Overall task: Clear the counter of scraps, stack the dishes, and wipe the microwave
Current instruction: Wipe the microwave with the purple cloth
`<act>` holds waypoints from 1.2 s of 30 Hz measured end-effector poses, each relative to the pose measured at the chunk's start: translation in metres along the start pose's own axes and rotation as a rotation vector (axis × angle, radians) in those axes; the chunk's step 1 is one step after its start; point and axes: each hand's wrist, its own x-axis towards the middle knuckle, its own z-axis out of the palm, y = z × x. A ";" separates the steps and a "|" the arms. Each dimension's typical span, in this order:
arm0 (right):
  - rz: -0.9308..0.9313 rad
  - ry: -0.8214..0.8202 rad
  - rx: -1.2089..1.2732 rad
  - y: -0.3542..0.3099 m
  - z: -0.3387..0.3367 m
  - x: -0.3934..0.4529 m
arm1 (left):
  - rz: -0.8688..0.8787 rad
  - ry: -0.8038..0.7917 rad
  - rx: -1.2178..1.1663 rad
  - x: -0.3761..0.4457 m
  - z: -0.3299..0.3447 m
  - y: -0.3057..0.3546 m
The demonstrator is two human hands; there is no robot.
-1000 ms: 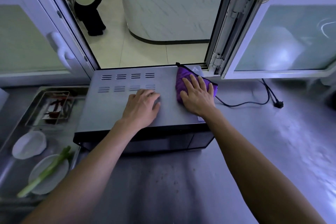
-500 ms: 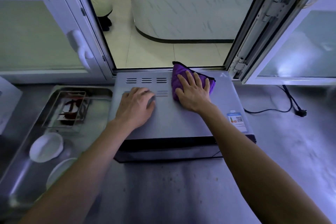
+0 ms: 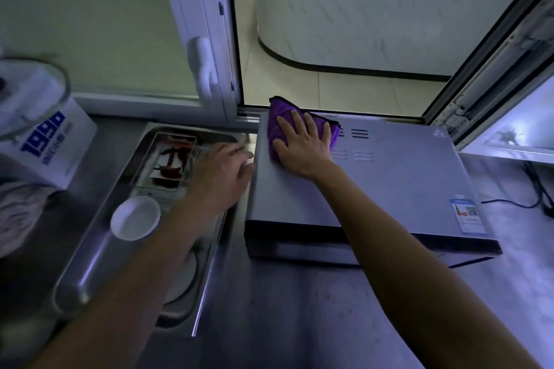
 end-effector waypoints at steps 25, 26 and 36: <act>-0.137 0.040 -0.012 -0.029 0.019 -0.129 | -0.055 0.007 -0.042 -0.056 -0.016 0.013; -0.131 0.040 -0.016 -0.024 0.017 -0.135 | -0.051 -0.004 -0.039 -0.056 -0.014 0.019; -0.031 0.059 -0.035 0.060 -0.007 -0.177 | 0.051 -0.018 0.003 -0.042 0.013 0.094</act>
